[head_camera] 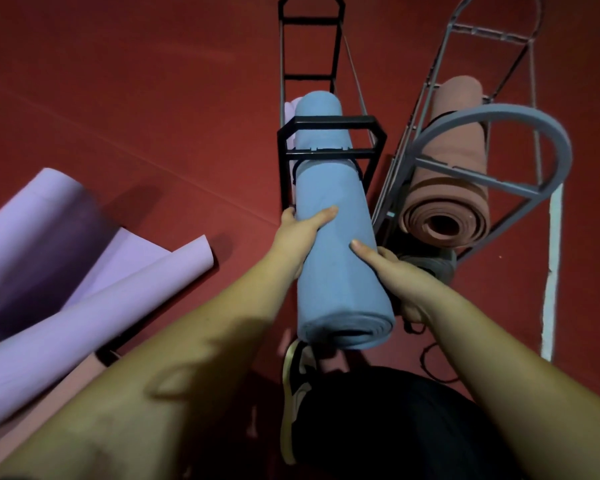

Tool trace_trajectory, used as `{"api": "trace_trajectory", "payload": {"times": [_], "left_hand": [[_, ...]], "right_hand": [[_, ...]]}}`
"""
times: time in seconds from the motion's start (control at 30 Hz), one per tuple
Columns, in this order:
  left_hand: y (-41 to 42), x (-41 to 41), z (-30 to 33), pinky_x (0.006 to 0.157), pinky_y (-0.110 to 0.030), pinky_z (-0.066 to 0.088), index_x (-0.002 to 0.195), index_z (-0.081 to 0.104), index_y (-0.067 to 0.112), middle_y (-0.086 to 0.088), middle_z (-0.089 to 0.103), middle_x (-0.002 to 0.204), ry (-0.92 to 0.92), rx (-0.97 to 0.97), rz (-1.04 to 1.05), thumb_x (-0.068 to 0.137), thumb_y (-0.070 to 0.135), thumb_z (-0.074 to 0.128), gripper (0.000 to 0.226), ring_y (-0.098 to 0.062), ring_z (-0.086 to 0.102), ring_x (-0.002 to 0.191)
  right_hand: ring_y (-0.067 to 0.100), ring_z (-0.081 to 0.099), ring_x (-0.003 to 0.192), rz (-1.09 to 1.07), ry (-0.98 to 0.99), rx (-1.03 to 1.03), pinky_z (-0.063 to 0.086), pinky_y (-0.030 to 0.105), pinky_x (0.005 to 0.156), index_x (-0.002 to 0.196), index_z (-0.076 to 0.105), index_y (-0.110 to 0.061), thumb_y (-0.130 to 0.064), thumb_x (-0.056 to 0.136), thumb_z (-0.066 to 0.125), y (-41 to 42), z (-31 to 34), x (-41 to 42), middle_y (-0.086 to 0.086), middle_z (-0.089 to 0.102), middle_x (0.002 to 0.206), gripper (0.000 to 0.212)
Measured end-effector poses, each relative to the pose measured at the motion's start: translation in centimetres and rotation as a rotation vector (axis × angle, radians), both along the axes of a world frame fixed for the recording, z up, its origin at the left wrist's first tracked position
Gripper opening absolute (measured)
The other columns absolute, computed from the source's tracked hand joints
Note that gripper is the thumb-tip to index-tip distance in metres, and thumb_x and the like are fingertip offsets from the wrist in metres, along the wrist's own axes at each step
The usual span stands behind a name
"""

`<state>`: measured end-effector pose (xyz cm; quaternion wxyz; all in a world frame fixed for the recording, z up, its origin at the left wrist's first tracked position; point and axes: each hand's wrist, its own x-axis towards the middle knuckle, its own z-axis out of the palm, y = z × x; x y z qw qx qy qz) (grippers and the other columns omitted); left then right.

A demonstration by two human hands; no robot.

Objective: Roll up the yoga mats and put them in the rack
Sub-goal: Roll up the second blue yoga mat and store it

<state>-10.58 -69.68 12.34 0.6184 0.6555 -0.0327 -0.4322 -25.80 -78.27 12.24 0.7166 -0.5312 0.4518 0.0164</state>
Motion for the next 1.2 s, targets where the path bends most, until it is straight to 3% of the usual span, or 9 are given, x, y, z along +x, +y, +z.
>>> {"api": "trace_trajectory", "payload": {"times": [0.13,0.3,0.47,0.53,0.63,0.8,1.0,1.13,1.2], "left_hand": [[0.8,-0.6,-0.4,0.091,-0.045,0.056,0.131,0.035,0.021,0.001,0.059,0.118,-0.031,0.004,0.008,0.081,0.048,0.077,0.071,-0.02,0.066,0.102],[1.8,-0.9,-1.2,0.096,-0.047,0.054,0.142,0.033,0.024,-0.002,0.054,0.134,-0.058,0.115,-0.037,0.046,0.077,0.079,0.119,-0.025,0.063,0.111],[1.9,-0.5,-0.4,0.079,-0.039,0.056,0.133,0.035,0.016,-0.005,0.06,0.12,-0.002,0.221,-0.066,0.071,0.066,0.076,0.089,-0.023,0.066,0.093],[2.0,-0.7,0.2,0.06,-0.032,0.045,0.134,0.034,0.015,-0.005,0.057,0.119,0.024,0.248,-0.094,0.076,0.064,0.073,0.085,-0.017,0.06,0.08],[2.3,-1.6,0.2,0.052,-0.028,0.036,0.137,0.033,0.017,-0.003,0.058,0.119,0.024,0.248,-0.12,0.079,0.061,0.072,0.083,-0.011,0.057,0.075],[2.0,-2.9,-0.7,0.07,-0.033,0.054,0.129,0.041,0.015,-0.006,0.065,0.114,-0.01,0.168,-0.009,0.073,0.051,0.082,0.079,-0.024,0.069,0.092],[0.6,-1.8,-1.5,0.084,-0.042,0.059,0.124,0.044,0.018,-0.003,0.067,0.112,-0.048,0.083,0.066,0.065,0.051,0.086,0.08,-0.023,0.071,0.095],[-1.7,0.2,-1.4,0.048,-0.029,0.055,0.126,0.042,0.018,-0.006,0.064,0.115,-0.018,0.062,0.082,0.074,0.044,0.083,0.072,-0.024,0.069,0.092],[-3.1,1.7,-1.9,0.051,-0.028,0.054,0.128,0.041,0.018,-0.007,0.063,0.117,-0.033,0.065,0.087,0.076,0.044,0.083,0.072,-0.025,0.068,0.094]], "right_hand": [[0.018,0.072,0.084,-0.139,-0.042,-0.03,0.057,0.03,0.056,0.145,0.035,-0.016,-0.043,0.083,0.075,-0.2,-0.2,1.3,0.0,0.063,0.111,0.078],[0.024,0.071,0.09,-0.178,-0.078,-0.149,0.059,0.037,0.069,0.135,0.046,-0.009,-0.043,0.076,0.081,-2.0,-0.1,5.4,0.007,0.065,0.116,0.077],[0.027,0.068,0.093,-0.096,-0.036,-0.21,0.058,0.044,0.077,0.143,0.039,-0.01,-0.055,0.07,0.081,-3.6,0.8,8.1,0.01,0.059,0.129,0.095],[0.027,0.066,0.096,-0.068,0.0,-0.212,0.057,0.044,0.08,0.149,0.031,-0.016,-0.058,0.071,0.079,-3.2,1.1,6.9,0.005,0.056,0.131,0.101],[0.028,0.063,0.104,0.032,0.072,-0.119,0.051,0.047,0.081,0.146,0.031,-0.029,-0.069,0.069,0.073,-2.0,0.5,3.8,0.002,0.055,0.131,0.096],[0.028,0.071,0.097,-0.022,-0.029,-0.12,0.056,0.056,0.086,0.131,0.051,-0.029,-0.078,0.047,0.079,-1.1,-1.8,2.7,0.001,0.069,0.118,0.102],[0.023,0.072,0.095,-0.095,-0.141,-0.207,0.059,0.047,0.084,0.128,0.053,-0.025,-0.062,0.064,0.077,-1.5,-2.0,4.1,0.001,0.069,0.114,0.077],[0.021,0.07,0.093,-0.11,-0.133,-0.249,0.059,0.039,0.076,0.122,0.051,-0.03,-0.054,0.082,0.071,-3.7,-2.4,6.3,-0.002,0.067,0.112,0.051],[0.022,0.071,0.093,-0.127,-0.144,-0.253,0.059,0.046,0.084,0.12,0.054,-0.03,-0.063,0.07,0.074,-4.8,-2.4,7.8,-0.001,0.069,0.112,0.063]]}}
